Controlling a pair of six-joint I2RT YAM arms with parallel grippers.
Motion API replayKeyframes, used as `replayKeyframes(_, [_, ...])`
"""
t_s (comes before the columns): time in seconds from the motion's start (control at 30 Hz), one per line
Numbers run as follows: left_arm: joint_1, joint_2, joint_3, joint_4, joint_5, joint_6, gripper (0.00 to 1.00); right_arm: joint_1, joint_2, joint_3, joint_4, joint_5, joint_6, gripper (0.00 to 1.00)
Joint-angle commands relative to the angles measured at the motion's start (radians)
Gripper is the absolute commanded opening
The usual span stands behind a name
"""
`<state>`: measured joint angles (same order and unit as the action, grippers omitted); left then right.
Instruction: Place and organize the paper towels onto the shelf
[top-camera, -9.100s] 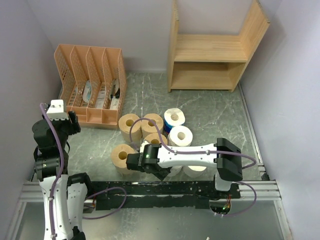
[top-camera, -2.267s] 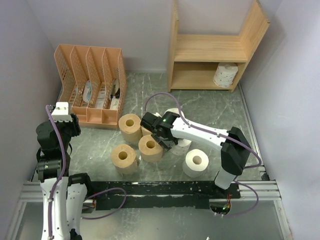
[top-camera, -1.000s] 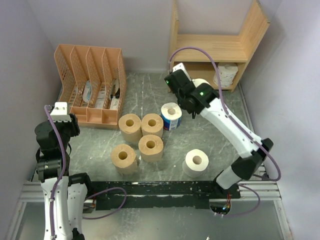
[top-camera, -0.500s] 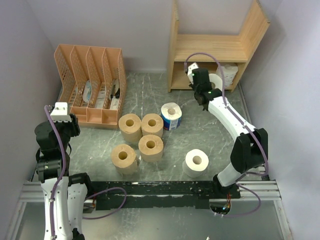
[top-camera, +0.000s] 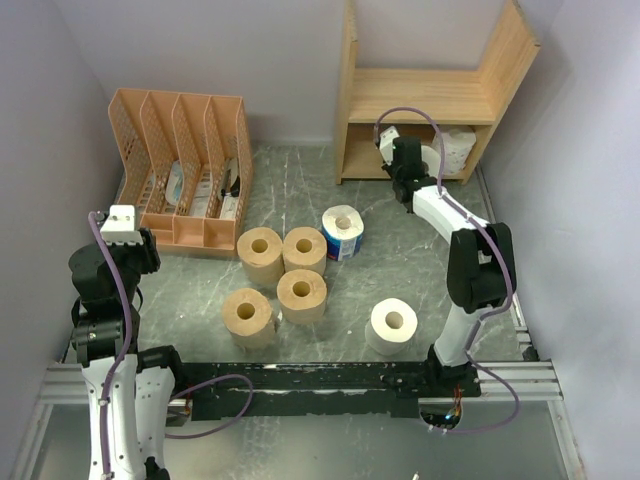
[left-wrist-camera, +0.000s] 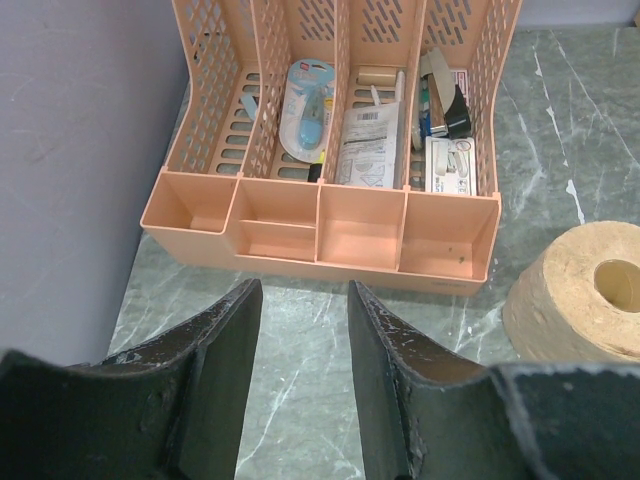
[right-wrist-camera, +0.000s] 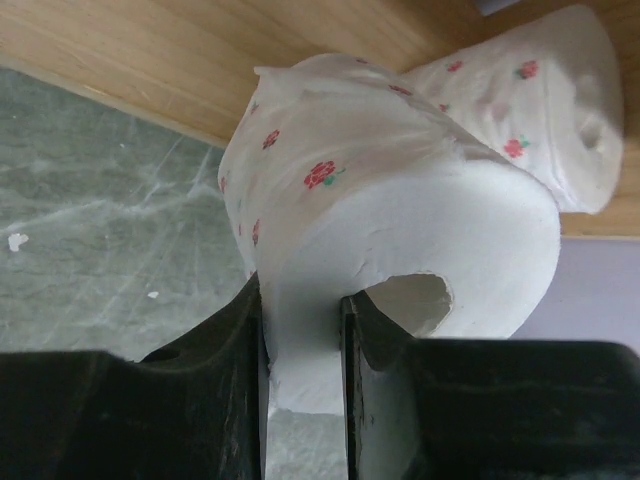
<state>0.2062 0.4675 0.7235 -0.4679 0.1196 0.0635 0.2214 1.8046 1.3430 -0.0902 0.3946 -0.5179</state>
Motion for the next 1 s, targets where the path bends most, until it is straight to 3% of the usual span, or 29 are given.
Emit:
replayKeyframes(0.0, [0.009, -0.007, 0.000, 0.025, 0.008, 0.006, 0.53, -0.004, 0.009, 0.029, 0.124, -0.013, -0.013, 0.00])
replayKeyframes(0.5, [0.024, 0.000, 0.001, 0.027, -0.018, -0.001, 0.58, -0.014, 0.141, 0.137, 0.203, 0.057, -0.027, 0.00])
replayKeyframes(0.73, [0.035, 0.002, -0.003, 0.031, -0.015, -0.001, 0.63, -0.015, 0.128, 0.098, 0.310, 0.140, -0.030, 0.55])
replayKeyframes(0.9, [0.040, 0.001, -0.004, 0.031, -0.010, -0.002, 0.73, -0.014, 0.100, 0.088, 0.336, 0.155, -0.038, 0.69])
replayKeyframes(0.97, [0.040, 0.000, -0.005, 0.031, -0.009, -0.001, 0.87, -0.014, 0.090, 0.086, 0.334, 0.156, -0.034, 0.77])
